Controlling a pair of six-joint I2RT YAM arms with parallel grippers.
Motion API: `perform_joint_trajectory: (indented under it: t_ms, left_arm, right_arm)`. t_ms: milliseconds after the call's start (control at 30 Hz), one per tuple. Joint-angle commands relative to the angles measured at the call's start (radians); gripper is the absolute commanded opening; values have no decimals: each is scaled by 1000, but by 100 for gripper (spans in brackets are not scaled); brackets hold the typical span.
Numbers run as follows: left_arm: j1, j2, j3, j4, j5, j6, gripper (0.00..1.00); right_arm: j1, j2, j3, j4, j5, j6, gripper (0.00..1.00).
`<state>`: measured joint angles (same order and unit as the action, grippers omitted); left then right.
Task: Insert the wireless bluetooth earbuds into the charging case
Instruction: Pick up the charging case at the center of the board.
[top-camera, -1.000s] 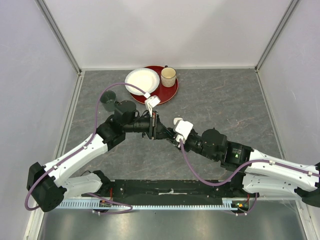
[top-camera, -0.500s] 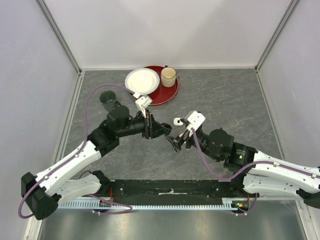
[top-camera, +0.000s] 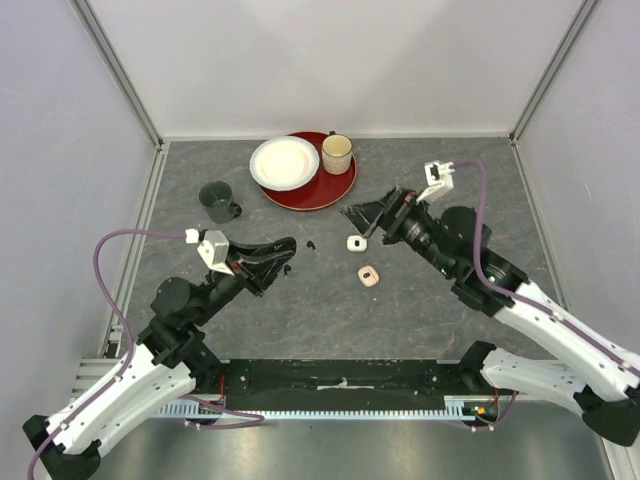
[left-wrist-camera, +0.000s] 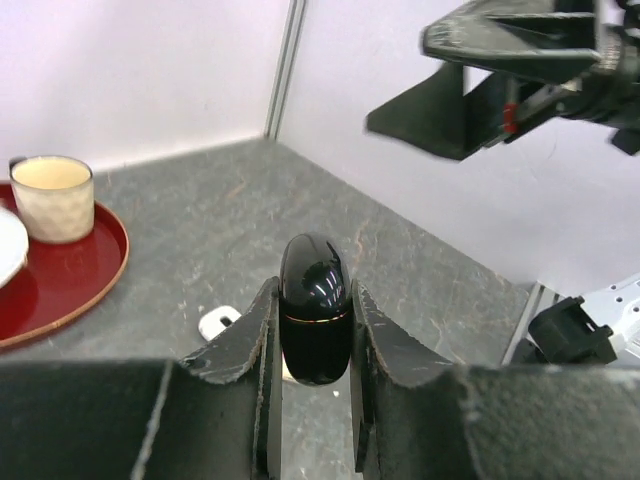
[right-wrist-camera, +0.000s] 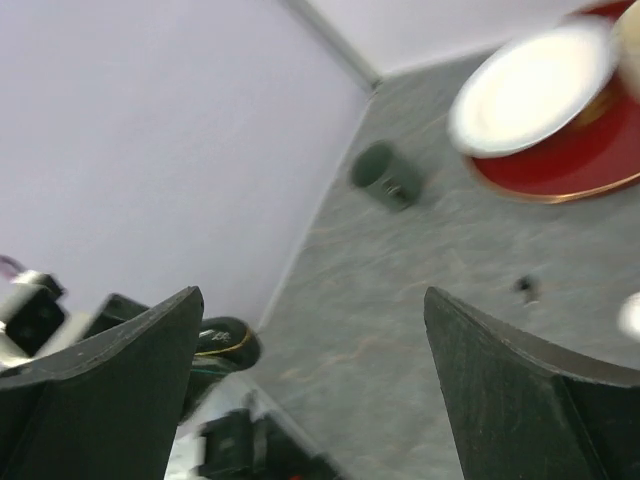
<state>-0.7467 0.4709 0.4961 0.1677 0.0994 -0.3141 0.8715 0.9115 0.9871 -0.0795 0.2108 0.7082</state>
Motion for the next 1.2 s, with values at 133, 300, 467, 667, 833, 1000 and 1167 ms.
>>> perform_joint_trajectory:
  t_ms: [133,300,467,667,833,1000,1167]
  left_arm:
    - [-2,-35,-82,300,88,136,2]
    - [0,-9,-77,328,114,139,2]
    - [0,21,-70,346,122,148,2]
    - [-2,43,-65,360,135,145,2]
    - [-2,51,-59,363,148,135,2]
    - [0,63,-57,371,164,132,2]
    - [-2,77,-57,380,169,130,2]
  right_arm:
    - [-80,248,-146,608,-686,781,95]
    - [-75,256,-88,508,-697,725,97]
    - [-74,279,-77,535,-731,763,98]
    - [-75,314,-97,575,-769,821,97]
    - [-75,340,-103,601,-784,844,90]
    - [-69,356,-119,647,-786,876,78]
    - [-66,366,-117,636,-792,884,71]
